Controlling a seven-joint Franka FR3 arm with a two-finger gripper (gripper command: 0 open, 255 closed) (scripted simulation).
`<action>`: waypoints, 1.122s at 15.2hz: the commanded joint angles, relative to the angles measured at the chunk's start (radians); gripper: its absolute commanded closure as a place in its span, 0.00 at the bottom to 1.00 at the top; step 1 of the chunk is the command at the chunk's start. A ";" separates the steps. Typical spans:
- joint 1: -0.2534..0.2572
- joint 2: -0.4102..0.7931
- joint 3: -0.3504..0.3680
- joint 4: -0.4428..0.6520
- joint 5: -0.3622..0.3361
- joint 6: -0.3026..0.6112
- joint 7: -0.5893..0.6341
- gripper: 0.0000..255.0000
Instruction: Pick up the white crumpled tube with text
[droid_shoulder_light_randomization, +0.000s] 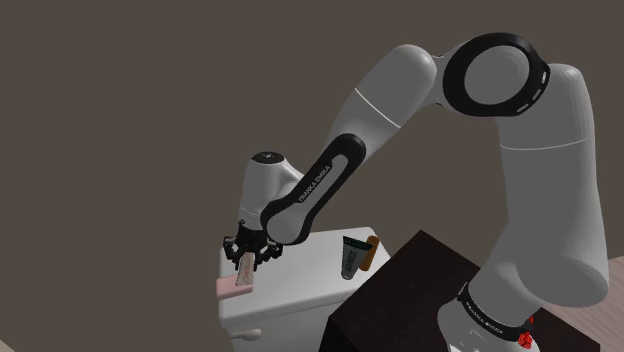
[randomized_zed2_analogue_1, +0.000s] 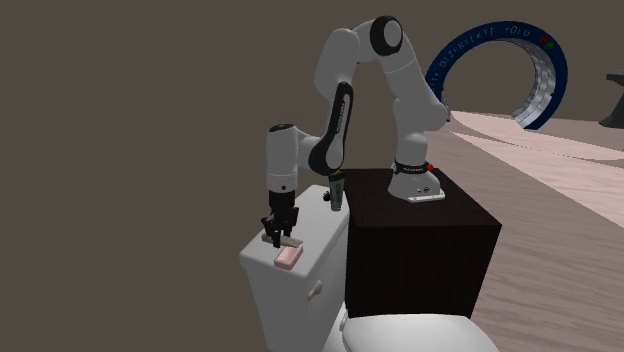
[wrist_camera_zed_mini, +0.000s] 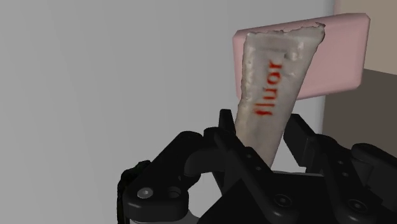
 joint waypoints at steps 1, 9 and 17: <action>0.001 0.001 0.000 0.000 0.000 0.001 0.000 1.00; -0.004 -0.010 0.005 -0.002 0.004 -0.008 -0.002 1.00; -0.039 -0.105 0.048 -0.016 0.044 -0.088 -0.022 1.00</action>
